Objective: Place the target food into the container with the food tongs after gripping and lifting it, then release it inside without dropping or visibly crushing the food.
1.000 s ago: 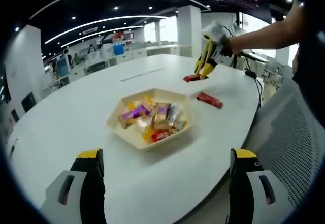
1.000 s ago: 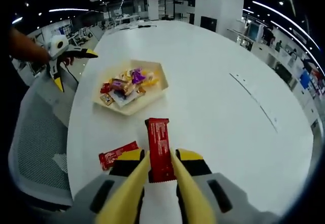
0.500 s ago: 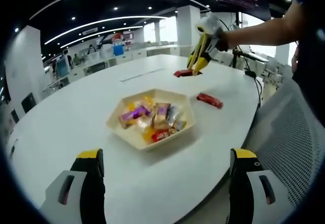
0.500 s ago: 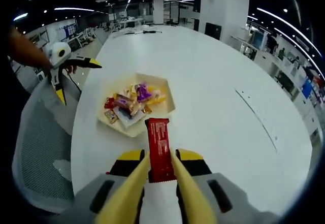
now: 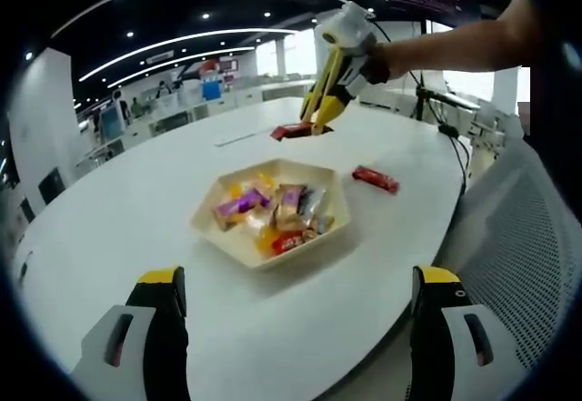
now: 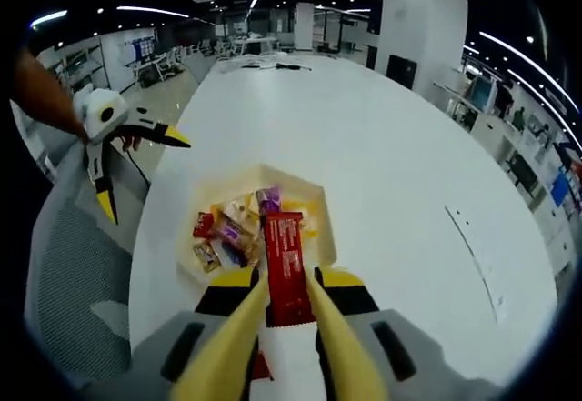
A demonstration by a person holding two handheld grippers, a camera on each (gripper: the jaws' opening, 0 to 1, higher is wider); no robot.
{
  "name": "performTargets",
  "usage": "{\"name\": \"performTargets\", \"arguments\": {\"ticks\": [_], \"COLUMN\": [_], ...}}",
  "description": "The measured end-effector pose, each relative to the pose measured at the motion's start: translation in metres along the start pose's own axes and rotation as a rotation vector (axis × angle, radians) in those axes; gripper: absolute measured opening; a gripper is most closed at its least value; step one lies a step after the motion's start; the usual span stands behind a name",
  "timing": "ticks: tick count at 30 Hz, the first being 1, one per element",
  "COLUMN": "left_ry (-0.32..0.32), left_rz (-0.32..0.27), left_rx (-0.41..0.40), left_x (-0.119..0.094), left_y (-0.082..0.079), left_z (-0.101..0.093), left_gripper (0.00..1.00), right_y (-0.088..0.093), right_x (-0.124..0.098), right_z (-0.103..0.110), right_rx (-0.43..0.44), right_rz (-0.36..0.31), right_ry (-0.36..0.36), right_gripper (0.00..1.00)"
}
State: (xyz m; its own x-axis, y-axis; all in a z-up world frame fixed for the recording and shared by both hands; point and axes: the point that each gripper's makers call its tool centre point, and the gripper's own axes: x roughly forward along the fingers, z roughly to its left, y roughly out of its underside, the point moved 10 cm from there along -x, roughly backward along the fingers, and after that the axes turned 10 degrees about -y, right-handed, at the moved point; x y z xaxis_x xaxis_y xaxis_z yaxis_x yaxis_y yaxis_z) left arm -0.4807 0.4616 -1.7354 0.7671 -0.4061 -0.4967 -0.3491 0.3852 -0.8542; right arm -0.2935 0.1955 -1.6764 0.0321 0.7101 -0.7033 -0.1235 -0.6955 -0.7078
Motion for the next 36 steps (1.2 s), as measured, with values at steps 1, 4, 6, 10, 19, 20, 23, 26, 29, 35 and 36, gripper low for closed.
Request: {"name": "performTargets", "arguments": {"ticks": [1,4,6,10,19,20,23,26,29,35,36], "left_ry": [0.0,-0.003,-0.002,-0.008,-0.008,-0.007,-0.007,-0.005,-0.005,-0.008,-0.01], "left_rz": [-0.002,-0.004,-0.007,-0.01,-0.008,-0.008,-0.011,-0.013,-0.013,-0.019,-0.021], "left_rx": [-0.001,-0.003,-0.002,-0.007,-0.004,-0.005,-0.005,-0.006,-0.004,-0.006,-0.009], "left_x": [0.0,0.0,0.0,0.0,0.0,0.0,0.0,0.0,0.0,0.0,-0.001], "left_y": [0.0,0.0,-0.001,-0.001,-0.001,-0.001,-0.001,-0.001,-0.001,-0.002,-0.002], "left_z": [0.0,0.001,0.001,0.002,0.001,0.001,0.001,0.001,0.001,0.002,0.002], "left_gripper": [0.99,0.99,0.99,0.99,0.99,0.99,0.99,0.99,0.99,0.99,0.99], "right_y": [-0.004,-0.015,-0.023,-0.035,-0.027,-0.026,-0.025,-0.025,-0.025,-0.019,-0.017], "right_x": [0.004,0.012,0.017,0.027,0.046,0.046,0.039,0.03,0.022,0.005,0.003], "right_z": [0.0,-0.001,-0.001,-0.003,-0.012,-0.011,-0.008,-0.007,-0.006,0.0,0.001], "right_rx": [-0.006,-0.021,-0.031,-0.051,-0.046,-0.037,-0.037,-0.039,-0.039,-0.045,-0.037], "right_rz": [-0.001,-0.002,-0.004,0.001,-0.022,-0.027,-0.033,-0.043,-0.049,-0.06,-0.061], "right_ry": [-0.002,-0.004,-0.005,-0.003,0.027,0.018,0.018,0.025,0.036,0.058,0.062], "right_gripper": [0.23,0.23,0.23,0.23,0.28,0.28,0.28,0.28,0.28,0.28,0.28]}}
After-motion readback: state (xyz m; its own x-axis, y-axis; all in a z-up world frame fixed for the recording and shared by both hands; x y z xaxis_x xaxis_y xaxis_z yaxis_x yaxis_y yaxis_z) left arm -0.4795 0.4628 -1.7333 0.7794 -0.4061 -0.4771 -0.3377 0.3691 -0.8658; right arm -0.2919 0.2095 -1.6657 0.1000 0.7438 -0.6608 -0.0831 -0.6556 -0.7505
